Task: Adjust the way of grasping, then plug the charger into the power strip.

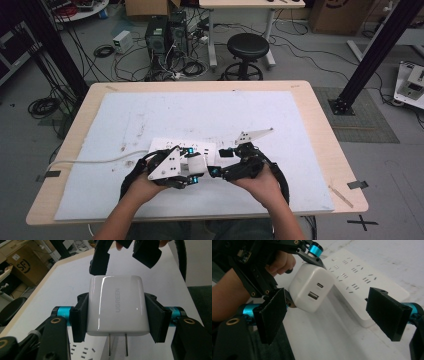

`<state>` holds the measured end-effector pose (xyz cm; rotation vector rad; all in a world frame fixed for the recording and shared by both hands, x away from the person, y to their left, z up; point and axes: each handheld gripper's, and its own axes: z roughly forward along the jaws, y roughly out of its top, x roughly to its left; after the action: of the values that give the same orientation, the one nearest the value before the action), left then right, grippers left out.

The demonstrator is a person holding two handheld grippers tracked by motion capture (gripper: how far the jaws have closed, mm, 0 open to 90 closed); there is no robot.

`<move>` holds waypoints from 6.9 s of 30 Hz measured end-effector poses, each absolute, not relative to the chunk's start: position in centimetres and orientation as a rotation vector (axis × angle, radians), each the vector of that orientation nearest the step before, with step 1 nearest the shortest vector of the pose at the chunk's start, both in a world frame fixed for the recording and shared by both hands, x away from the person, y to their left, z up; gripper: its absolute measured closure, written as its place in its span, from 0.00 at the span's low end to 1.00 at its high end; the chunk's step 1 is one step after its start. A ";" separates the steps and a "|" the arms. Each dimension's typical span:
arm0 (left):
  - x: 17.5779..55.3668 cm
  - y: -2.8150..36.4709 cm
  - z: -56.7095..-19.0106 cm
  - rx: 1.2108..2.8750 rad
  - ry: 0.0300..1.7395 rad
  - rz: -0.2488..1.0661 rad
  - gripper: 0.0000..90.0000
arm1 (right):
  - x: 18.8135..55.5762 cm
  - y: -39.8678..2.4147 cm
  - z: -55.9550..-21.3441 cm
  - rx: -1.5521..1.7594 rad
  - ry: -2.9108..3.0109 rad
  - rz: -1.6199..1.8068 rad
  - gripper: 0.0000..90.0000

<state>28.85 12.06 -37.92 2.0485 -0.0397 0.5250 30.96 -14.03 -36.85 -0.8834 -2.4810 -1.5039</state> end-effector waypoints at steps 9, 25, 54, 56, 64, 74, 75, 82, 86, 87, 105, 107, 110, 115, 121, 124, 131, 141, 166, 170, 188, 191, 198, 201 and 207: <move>28.0 11.5 -37.8 2.035 -0.074 0.593 0.47 | 31.4 -13.0 -37.9 -0.897 -2.361 -1.514 0.19; 27.0 11.0 -37.2 2.005 -0.110 0.640 0.47 | 31.7 -12.3 -38.1 -0.834 -2.229 -1.521 0.42; 27.5 10.9 -37.4 1.999 -0.032 0.689 0.23 | 32.0 -12.9 -37.8 -0.825 -2.218 -1.492 0.70; 27.5 11.3 -37.3 2.001 -0.020 0.690 0.23 | 32.1 -13.0 -37.7 -0.831 -2.230 -1.494 0.70; 28.1 13.4 -37.0 2.002 0.059 0.675 0.20 | 32.2 -14.2 -36.7 -0.873 -2.283 -1.534 0.70; 29.8 16.0 -36.6 2.058 0.191 0.598 0.20 | 32.4 -16.6 -35.1 -0.913 -2.371 -1.583 0.70; 29.8 16.0 -36.6 2.058 0.191 0.598 0.20 | 32.4 -16.7 -35.0 -0.907 -2.369 -1.596 0.70; 31.1 18.2 -35.7 2.115 0.312 0.567 0.20 | 32.4 -18.7 -33.8 -0.922 -2.423 -1.657 0.70; 31.6 19.4 -34.8 2.164 0.342 0.569 0.20 | 32.5 -19.1 -33.2 -0.897 -2.518 -1.624 0.70; 31.7 19.7 -34.5 2.170 0.352 0.566 0.20 | 32.5 -19.3 -33.0 -0.896 -2.540 -1.612 0.70; 34.0 23.8 -33.4 2.179 0.461 0.498 0.20 | 33.9 -19.9 -31.4 -0.908 -2.683 -1.490 0.70; 34.2 24.1 -33.4 2.177 0.473 0.501 0.20 | 34.3 -19.7 -31.4 -0.902 -2.691 -1.470 0.70; 34.3 24.4 -33.3 2.162 0.478 0.504 0.20 | 34.5 -19.5 -31.3 -0.898 -2.699 -1.455 0.70; 34.4 24.8 -33.3 2.172 0.490 0.506 0.20 | 35.2 -19.0 -30.8 -0.880 -2.731 -1.417 0.70; 34.3 25.5 -33.5 2.183 0.509 0.523 0.20 | 36.8 -17.6 -30.3 -0.807 -2.787 -1.337 0.70; 34.2 25.8 -33.8 2.191 0.524 0.525 0.20 | 37.6 -16.7 -30.1 -0.769 -2.803 -1.294 0.70; 34.1 26.4 -34.1 2.205 0.528 0.523 0.20 | 39.4 -14.2 -30.1 -0.667 -2.875 -1.141 0.70; 34.0 26.8 -34.7 2.220 0.540 0.521 0.20 | 41.3 -10.7 -30.9 -0.548 -2.930 -0.961 0.70; 33.3 28.9 -34.3 2.245 0.572 0.547 0.20 | 44.1 -2.9 -34.0 -0.268 -2.999 -0.529 0.70; 33.2 28.9 -34.4 2.240 0.579 0.545 0.20 | 44.4 -2.3 -34.4 -0.252 -3.012 -0.477 0.70; 32.8 29.1 -34.3 2.241 0.586 0.552 0.20 | 44.5 -0.3 -35.6 -0.173 -3.085 -0.255 0.70; 32.9 28.9 -34.3 2.246 0.580 0.553 0.20 | 44.2 0.1 -35.6 -0.138 -3.115 -0.232 0.70; 33.1 28.1 -34.3 2.253 0.567 0.548 0.20 | 43.8 0.8 -35.6 -0.111 -3.148 -0.193 0.71; 33.1 27.5 -34.1 2.257 0.545 0.550 0.20 | 43.7 0.9 -35.6 -0.115 -3.153 -0.184 0.71; 33.1 27.1 -34.0 2.255 0.542 0.550 0.20 | 43.8 1.0 -35.7 -0.126 -3.147 -0.187 0.71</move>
<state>33.07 27.09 -34.03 2.2548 0.5418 0.5500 43.80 0.98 -35.69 -0.1264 -3.1471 -0.1865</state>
